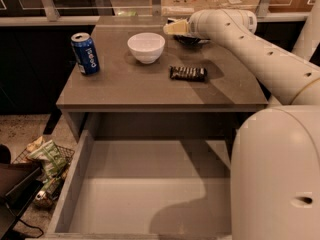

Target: Place blue chip bag into top drawer

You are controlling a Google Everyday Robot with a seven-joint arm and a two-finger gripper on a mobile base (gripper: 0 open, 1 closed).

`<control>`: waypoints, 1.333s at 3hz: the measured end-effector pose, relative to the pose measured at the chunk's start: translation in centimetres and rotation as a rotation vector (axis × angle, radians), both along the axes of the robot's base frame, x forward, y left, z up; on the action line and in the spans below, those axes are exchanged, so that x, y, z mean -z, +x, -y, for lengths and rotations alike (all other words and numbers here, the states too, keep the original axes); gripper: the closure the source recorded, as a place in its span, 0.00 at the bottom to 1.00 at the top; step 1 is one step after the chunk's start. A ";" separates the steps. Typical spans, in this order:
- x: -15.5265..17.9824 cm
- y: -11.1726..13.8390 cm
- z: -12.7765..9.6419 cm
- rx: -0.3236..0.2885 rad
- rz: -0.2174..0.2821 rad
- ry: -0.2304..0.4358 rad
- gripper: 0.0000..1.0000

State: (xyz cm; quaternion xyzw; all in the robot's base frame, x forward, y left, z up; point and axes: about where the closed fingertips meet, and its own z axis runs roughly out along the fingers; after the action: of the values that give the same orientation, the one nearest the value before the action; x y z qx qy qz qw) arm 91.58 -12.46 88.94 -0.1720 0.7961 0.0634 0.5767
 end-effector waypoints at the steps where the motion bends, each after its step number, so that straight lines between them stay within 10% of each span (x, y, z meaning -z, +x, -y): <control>1: 0.9 1.4 1.5 0.018 -0.013 -0.061 0.00; 2: 2.0 2.3 2.6 0.034 -0.037 -0.102 0.00; 4: 3.9 3.1 2.8 0.043 -0.070 -0.132 0.40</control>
Offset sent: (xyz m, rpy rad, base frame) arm 0.0387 -0.0475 -0.0291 -0.1578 0.0659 -0.0605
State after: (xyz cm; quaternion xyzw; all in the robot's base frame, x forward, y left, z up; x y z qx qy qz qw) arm 94.67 -15.21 85.06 -0.1900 0.8217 0.0044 0.5373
